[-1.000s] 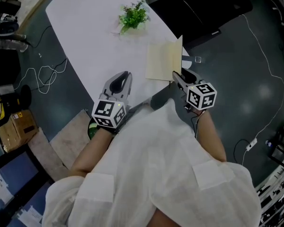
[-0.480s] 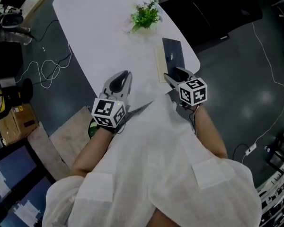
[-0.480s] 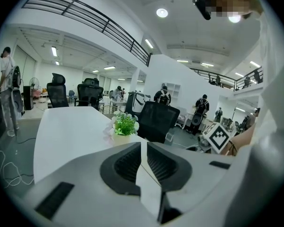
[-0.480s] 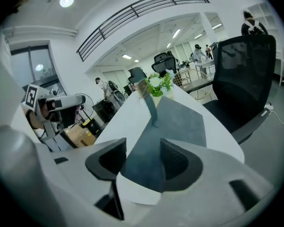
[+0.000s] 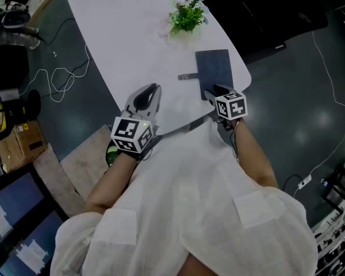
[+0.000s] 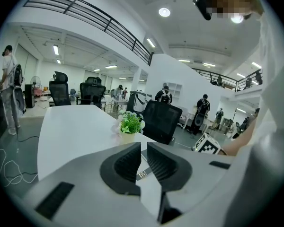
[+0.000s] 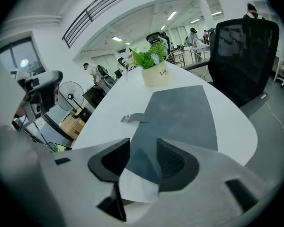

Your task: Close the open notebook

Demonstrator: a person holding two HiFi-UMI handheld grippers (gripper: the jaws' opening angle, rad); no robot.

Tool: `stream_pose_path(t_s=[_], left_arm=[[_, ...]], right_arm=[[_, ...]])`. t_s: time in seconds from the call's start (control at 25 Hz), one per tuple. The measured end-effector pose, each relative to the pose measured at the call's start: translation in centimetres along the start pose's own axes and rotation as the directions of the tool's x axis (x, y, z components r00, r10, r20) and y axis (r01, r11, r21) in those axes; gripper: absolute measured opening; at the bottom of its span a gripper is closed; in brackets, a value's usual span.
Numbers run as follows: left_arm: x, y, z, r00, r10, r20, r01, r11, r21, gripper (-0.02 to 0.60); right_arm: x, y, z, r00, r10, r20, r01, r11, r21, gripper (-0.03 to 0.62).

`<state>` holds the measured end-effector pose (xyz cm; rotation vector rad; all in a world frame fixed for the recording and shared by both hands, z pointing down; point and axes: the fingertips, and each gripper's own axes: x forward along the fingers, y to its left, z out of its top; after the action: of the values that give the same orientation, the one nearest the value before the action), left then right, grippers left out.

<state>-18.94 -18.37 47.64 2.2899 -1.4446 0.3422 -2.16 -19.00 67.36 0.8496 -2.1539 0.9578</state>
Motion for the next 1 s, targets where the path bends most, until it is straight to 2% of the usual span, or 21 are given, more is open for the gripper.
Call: stream_pose_path(t_s=[0.4,0.68,0.84,1.0], left_arm=[[-0.2,0.2,0.4,1.0,-0.021,0.01,0.021,1.0,-0.004,0.034],[-0.4,-0.3,1.3,0.999,-0.016,0.035,0.016,1.0,-0.003,0.034],[-0.8,-0.6,1.9,0.998,-0.007,0.056,0.007,1.0,0.0,0.035],[-1.1,-1.0,2.9,0.997,0.002,0.08,-0.003,1.0,0.011,0.034]], right_arm=[[-0.5,0.4,0.3,1.0,-0.002,-0.009,0.002,0.999,-0.035,0.195],[-5.2,0.6,3.5,0.992,-0.022,0.122,0.034,0.995,-0.092,0.195],[-9.9,0.8,6.4,0.964,-0.047,0.262,0.08,0.99,-0.114,0.192],[-15.1,1.2,9.2,0.908,-0.084,0.41,0.155,0.977,-0.144,0.178]])
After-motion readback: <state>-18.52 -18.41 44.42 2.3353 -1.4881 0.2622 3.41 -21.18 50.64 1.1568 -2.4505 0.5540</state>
